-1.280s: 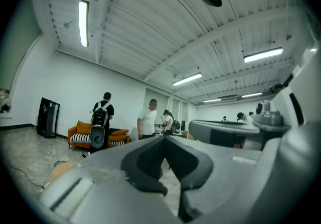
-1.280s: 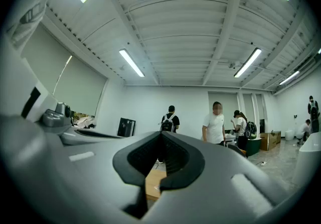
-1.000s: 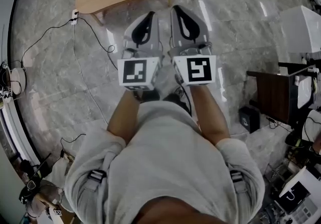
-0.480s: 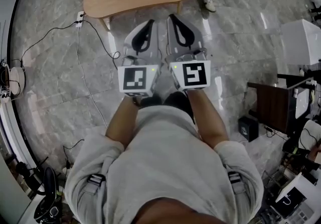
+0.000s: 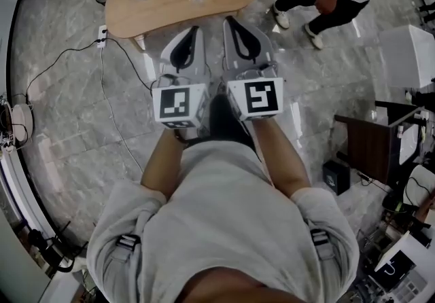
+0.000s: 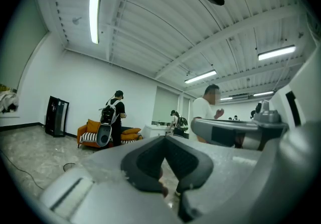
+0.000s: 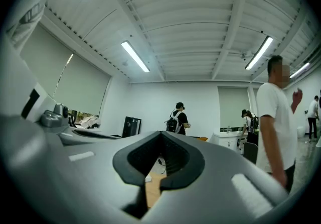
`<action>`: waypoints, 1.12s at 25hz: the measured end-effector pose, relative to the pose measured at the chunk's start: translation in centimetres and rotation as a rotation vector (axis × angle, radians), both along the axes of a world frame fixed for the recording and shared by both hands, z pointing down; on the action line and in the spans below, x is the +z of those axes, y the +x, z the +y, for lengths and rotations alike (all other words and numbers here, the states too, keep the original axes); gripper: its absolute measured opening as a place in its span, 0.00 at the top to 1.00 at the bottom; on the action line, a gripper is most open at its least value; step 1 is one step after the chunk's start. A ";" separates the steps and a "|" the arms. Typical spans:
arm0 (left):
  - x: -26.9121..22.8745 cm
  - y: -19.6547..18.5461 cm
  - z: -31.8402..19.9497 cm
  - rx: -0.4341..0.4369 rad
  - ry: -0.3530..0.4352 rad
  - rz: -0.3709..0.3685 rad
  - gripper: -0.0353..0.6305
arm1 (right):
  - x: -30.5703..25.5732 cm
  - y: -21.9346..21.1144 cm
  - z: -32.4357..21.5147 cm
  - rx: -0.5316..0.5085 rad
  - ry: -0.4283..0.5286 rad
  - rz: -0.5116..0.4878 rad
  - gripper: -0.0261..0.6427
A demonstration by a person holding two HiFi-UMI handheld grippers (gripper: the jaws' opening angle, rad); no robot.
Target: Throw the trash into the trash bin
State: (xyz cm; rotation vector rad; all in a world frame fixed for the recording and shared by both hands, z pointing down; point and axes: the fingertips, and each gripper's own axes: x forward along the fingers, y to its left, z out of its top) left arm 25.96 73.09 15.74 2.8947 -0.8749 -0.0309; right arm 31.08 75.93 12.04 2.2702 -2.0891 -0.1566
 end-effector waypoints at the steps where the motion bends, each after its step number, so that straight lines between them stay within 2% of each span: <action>1: -0.2 1.0 -1.2 -0.001 0.003 0.002 0.92 | -0.1 1.0 -1.1 -0.001 0.005 -0.001 0.95; 4: -0.4 4.1 -4.9 0.002 0.012 -0.012 0.92 | -0.1 4.3 -4.6 0.003 0.011 -0.006 0.95; 10: 1.3 11.1 -11.9 -0.003 -0.024 -0.063 0.92 | 1.6 11.6 -11.4 0.003 -0.019 -0.059 0.95; 13: 2.1 13.4 -14.2 -0.014 -0.050 -0.091 0.92 | 2.5 14.3 -14.0 -0.005 -0.041 -0.080 0.95; 16: 2.7 14.5 -16.7 -0.033 -0.071 -0.114 0.92 | 2.9 16.1 -16.7 -0.013 -0.051 -0.098 0.95; 20: 4.1 14.6 -21.3 -0.044 -0.071 -0.145 0.92 | 4.1 16.2 -21.4 -0.033 -0.074 -0.102 0.95; 24: 5.2 14.6 -26.6 -0.039 -0.086 -0.137 0.92 | 4.9 16.1 -27.0 -0.040 -0.077 -0.100 0.95; 28: 6.2 15.3 -33.5 0.004 -0.110 -0.123 0.92 | 5.2 16.3 -34.0 -0.029 -0.089 -0.087 0.95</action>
